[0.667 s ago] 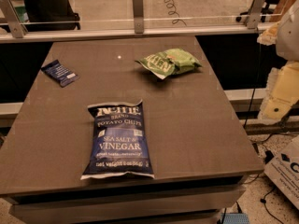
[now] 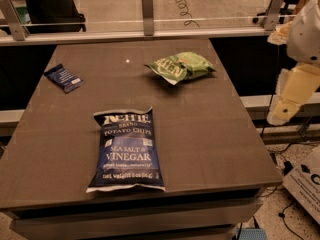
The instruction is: Move green jalapeno chip bag near rxbar blueberry
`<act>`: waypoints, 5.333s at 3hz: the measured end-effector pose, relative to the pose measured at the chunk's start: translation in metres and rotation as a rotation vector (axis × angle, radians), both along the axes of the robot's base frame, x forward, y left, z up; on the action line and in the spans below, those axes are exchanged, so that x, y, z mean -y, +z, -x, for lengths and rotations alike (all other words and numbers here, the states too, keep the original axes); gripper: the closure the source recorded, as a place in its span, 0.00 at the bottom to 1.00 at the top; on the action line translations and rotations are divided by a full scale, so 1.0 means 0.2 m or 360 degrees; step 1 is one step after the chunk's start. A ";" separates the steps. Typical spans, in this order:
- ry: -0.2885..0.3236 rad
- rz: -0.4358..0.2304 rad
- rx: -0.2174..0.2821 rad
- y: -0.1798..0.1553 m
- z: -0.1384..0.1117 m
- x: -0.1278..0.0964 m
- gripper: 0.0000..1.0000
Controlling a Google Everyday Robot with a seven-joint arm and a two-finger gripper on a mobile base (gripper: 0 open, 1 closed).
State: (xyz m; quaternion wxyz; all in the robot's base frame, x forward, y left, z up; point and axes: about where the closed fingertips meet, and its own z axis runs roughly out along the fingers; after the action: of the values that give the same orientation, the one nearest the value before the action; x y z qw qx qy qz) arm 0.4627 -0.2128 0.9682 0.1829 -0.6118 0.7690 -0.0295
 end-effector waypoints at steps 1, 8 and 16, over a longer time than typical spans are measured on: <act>0.0079 -0.0101 0.0068 -0.09 -0.23 -0.04 0.00; 0.0304 -0.0470 0.0102 -0.61 -1.24 -0.58 0.25; 0.0544 -0.0794 0.0292 -0.20 -1.36 -1.00 1.00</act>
Offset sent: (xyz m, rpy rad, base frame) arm 0.1434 0.0325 -0.0456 0.2062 -0.1252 0.1452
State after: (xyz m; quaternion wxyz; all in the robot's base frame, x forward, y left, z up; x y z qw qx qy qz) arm 0.7344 -0.0118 0.9275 0.3983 -0.6631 0.6189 0.1362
